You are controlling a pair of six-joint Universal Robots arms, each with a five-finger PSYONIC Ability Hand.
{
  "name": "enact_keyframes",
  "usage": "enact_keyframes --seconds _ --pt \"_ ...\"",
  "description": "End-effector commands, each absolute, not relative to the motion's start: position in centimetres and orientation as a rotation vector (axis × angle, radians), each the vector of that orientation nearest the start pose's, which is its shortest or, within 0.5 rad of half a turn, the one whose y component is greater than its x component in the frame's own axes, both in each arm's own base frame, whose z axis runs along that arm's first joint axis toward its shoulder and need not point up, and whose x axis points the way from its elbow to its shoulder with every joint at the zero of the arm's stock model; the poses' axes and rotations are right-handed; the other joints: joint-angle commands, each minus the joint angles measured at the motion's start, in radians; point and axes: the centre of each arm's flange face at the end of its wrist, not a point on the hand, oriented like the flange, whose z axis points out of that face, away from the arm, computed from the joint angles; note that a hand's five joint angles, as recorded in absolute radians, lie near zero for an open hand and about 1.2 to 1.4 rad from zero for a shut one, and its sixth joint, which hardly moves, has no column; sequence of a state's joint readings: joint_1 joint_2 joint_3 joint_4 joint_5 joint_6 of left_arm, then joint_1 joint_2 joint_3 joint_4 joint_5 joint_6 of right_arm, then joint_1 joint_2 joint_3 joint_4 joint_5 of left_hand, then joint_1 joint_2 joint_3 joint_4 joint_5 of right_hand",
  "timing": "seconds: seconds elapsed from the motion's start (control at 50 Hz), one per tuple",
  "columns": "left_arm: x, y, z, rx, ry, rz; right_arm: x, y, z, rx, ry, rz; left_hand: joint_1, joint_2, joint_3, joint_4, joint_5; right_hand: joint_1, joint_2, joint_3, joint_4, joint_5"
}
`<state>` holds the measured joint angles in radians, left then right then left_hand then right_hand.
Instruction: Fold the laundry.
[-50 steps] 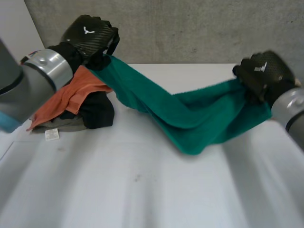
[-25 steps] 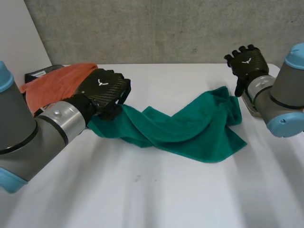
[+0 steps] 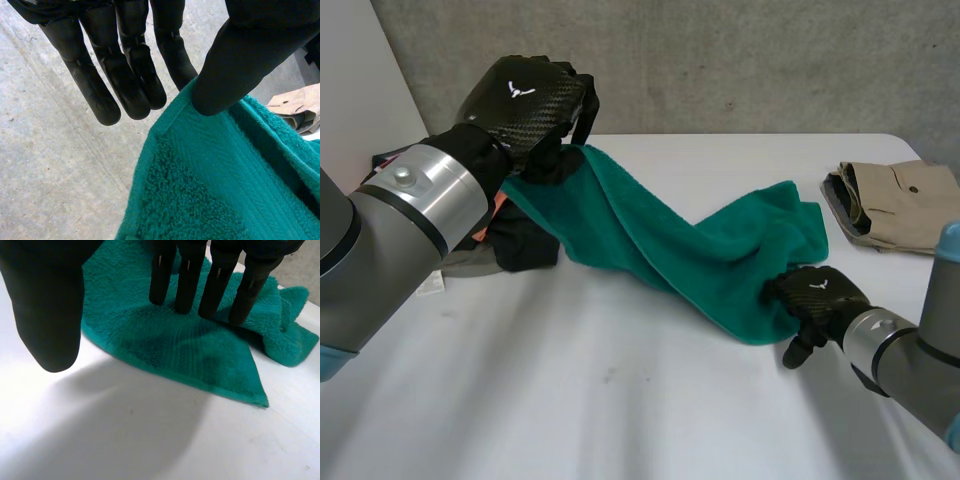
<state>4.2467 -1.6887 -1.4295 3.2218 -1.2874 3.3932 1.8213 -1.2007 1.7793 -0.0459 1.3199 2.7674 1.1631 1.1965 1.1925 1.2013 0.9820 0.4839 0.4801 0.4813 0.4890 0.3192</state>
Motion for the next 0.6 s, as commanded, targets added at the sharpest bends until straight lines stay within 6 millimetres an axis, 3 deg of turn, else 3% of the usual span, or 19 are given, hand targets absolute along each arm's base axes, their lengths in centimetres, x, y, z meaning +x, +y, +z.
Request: enact_keyframes --seconds 0.02,0.36,0.42,0.46,0.56,0.58,0.6 --pt "-29.4 -23.3 32.0 1.181 2.071 -2.548 23.0 -26.9 13.0 -0.971 2.361 -1.547 0.233 0.200 0.204 0.195 0.240 0.083 0.086 0.085 0.077 0.073" --pt "-29.4 -23.8 33.5 1.146 2.008 -2.599 23.9 -29.8 11.3 -0.991 2.351 -1.571 0.233 0.200 0.204 0.195 0.240 0.209 0.212 0.211 0.203 0.199" --pt "-29.3 -24.0 33.7 1.119 2.006 -2.599 24.0 -30.0 11.2 -0.994 2.348 -1.572 0.233 0.200 0.204 0.195 0.240 0.390 0.394 0.392 0.385 0.380" --pt "-29.2 -24.1 33.8 1.110 2.004 -2.599 24.3 -30.2 11.4 -0.993 2.329 -1.594 0.233 0.200 0.204 0.195 0.240 0.888 0.892 0.891 0.883 0.878" --pt "-29.0 -24.2 33.6 1.091 2.017 -2.583 24.3 -30.6 11.9 -0.975 2.299 -1.671 0.233 0.200 0.204 0.195 0.240 0.912 0.916 0.915 0.907 0.903" --pt "-29.0 -24.1 33.7 1.091 2.016 -2.584 24.2 -30.7 12.4 -0.973 2.293 -1.691 0.233 0.200 0.204 0.195 0.240 0.912 0.916 0.915 0.907 0.903" --pt "-29.0 -24.1 33.7 1.089 2.018 -2.582 24.0 -31.1 14.4 -0.959 2.265 -1.770 0.233 0.200 0.204 0.195 0.240 0.912 0.916 0.915 0.907 0.903"
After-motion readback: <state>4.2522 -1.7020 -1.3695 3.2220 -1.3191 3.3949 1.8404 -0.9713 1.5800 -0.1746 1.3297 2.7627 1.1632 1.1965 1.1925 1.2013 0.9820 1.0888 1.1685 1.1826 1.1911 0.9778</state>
